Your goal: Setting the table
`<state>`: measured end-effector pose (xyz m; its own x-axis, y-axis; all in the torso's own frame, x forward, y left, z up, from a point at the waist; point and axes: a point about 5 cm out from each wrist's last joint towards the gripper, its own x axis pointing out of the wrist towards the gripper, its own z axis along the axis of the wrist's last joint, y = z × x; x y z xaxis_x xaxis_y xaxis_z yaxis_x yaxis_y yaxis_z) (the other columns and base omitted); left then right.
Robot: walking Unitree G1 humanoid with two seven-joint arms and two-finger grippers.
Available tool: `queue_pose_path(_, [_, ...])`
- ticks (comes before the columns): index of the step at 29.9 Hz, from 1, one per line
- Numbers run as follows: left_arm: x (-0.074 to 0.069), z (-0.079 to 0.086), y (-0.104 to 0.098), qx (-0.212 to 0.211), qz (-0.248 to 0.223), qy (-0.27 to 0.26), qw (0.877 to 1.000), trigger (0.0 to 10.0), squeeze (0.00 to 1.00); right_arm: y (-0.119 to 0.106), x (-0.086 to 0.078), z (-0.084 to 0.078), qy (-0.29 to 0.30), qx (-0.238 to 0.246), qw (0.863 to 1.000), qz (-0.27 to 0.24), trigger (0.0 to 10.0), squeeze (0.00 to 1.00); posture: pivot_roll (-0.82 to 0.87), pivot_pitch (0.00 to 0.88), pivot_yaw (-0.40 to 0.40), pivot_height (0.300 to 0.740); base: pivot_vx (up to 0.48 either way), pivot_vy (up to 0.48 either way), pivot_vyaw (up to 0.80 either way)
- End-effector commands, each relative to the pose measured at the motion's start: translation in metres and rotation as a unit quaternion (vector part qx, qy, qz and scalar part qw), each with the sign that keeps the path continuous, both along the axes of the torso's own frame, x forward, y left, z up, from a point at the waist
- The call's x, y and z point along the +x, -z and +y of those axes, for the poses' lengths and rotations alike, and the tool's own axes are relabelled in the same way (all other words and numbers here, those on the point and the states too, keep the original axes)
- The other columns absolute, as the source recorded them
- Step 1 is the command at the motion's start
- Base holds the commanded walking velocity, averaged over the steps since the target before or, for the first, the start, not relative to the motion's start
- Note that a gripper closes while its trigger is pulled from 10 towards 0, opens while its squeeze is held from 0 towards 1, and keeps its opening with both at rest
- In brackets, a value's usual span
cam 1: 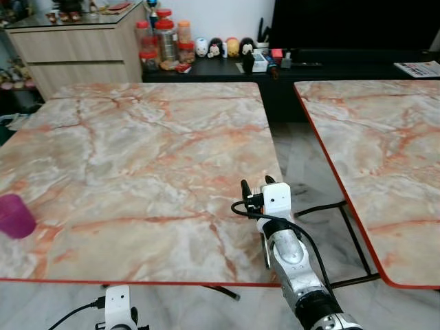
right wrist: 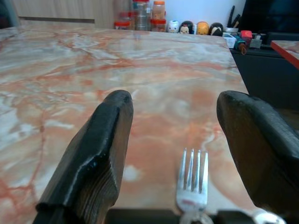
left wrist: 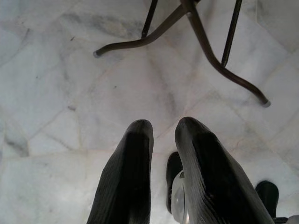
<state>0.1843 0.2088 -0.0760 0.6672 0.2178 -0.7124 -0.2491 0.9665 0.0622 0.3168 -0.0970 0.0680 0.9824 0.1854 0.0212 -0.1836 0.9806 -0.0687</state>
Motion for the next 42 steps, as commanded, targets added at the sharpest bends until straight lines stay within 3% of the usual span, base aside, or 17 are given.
queue_pose_path(1, [-0.003,0.001,0.002,0.002,0.008,-0.002,1.000,10.0,0.00,0.000,-0.001,-0.001,0.006,-0.003,1.000,0.002,10.0,0.00,-0.02,0.000,0.022,0.709,0.000,0.000,0.00])
queue_pose_path(5, [-0.003,0.001,0.002,0.001,0.008,-0.002,1.000,10.0,0.00,0.001,0.000,-0.001,0.016,-0.008,1.000,0.012,10.0,0.00,-0.02,0.000,0.022,0.709,0.000,0.000,0.00])
queue_pose_path(12, [-0.004,0.002,0.002,0.001,0.011,0.000,1.000,10.0,0.00,0.012,0.004,-0.008,0.060,-0.039,0.993,0.090,10.0,0.00,-0.02,0.000,0.022,0.709,0.000,0.000,0.00])
queue_pose_path(15, [-0.004,0.001,0.002,0.000,0.012,0.000,1.000,10.0,0.00,0.013,0.005,-0.009,0.076,-0.023,0.991,0.108,10.0,0.00,-0.02,0.000,0.022,0.709,0.000,0.000,0.00])
queue_pose_path(23, [-0.004,0.001,0.003,0.001,0.013,0.000,1.000,10.0,0.00,0.013,0.006,-0.008,0.075,-0.027,0.988,0.129,10.0,0.00,-0.02,0.000,0.020,0.709,0.000,0.000,0.00])
queue_pose_path(25, [-0.004,0.002,0.002,0.003,0.011,-0.001,1.000,10.0,0.00,0.012,0.007,-0.005,0.075,-0.005,0.988,0.137,10.0,0.00,-0.02,0.000,0.020,0.709,0.000,0.000,0.00])
queue_pose_path(35, [0.001,0.004,-0.001,0.006,0.002,0.002,1.000,10.0,0.00,-0.007,0.011,0.005,0.059,0.005,0.991,0.116,10.0,0.00,-0.02,0.000,0.023,0.709,0.000,0.000,0.00])
queue_pose_path(42, [0.001,0.002,0.000,0.001,0.005,0.004,1.000,10.0,0.00,0.003,0.007,0.005,0.070,-0.027,0.983,0.165,10.0,0.00,-0.02,0.000,0.017,0.709,0.000,0.000,0.00])
